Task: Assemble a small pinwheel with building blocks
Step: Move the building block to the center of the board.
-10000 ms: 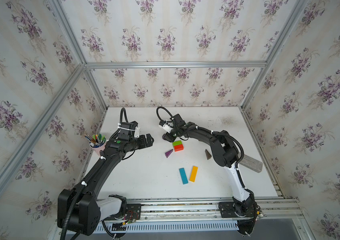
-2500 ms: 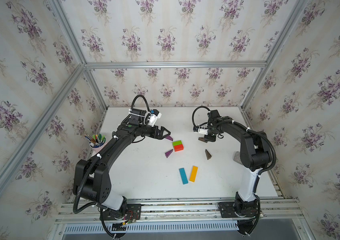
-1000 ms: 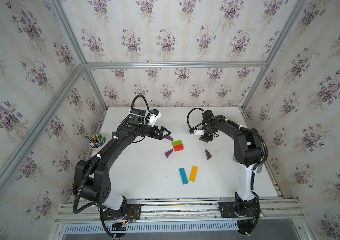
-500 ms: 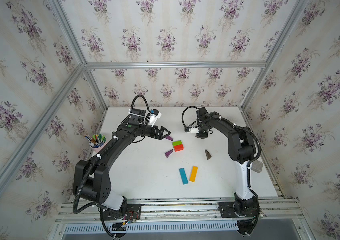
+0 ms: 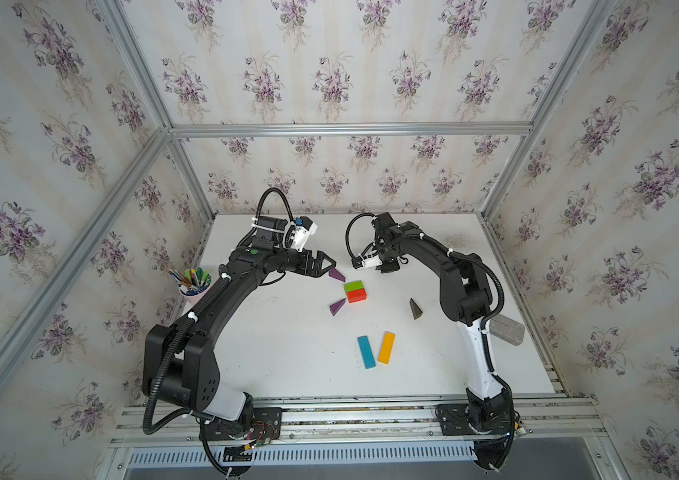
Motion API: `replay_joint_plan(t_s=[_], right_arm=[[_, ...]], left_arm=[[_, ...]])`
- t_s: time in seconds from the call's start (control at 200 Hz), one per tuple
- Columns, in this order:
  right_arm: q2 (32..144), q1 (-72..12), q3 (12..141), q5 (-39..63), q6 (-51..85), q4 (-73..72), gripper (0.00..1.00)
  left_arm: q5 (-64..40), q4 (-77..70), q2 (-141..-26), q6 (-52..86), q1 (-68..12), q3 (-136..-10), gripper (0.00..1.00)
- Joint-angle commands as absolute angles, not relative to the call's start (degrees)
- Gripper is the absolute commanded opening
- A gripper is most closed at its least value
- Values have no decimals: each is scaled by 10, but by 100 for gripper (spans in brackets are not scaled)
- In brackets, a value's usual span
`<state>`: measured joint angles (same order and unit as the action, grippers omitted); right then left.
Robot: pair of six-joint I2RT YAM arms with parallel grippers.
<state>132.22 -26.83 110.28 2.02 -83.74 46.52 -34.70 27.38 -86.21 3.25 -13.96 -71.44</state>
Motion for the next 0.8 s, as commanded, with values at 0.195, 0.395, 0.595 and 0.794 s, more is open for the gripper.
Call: replay_joint_plan(t_s=[0.195,0.395,0.595,0.794], right_arm=[[1352,-296,1146,34,-909,485,0],[1353,-304,1150,46,-936,475,0],[1354,-327,1161,65,-936,477,0],[1351,-327,1160,68,-926,466,0]], left_arm=[[-284,306,-816,18,-140,-671,100],[-281,306,-798,15,-140,-667,100],[-286,306,-802,14,-138,-672,100],[-292,306,-802,14,-136,-673,100]])
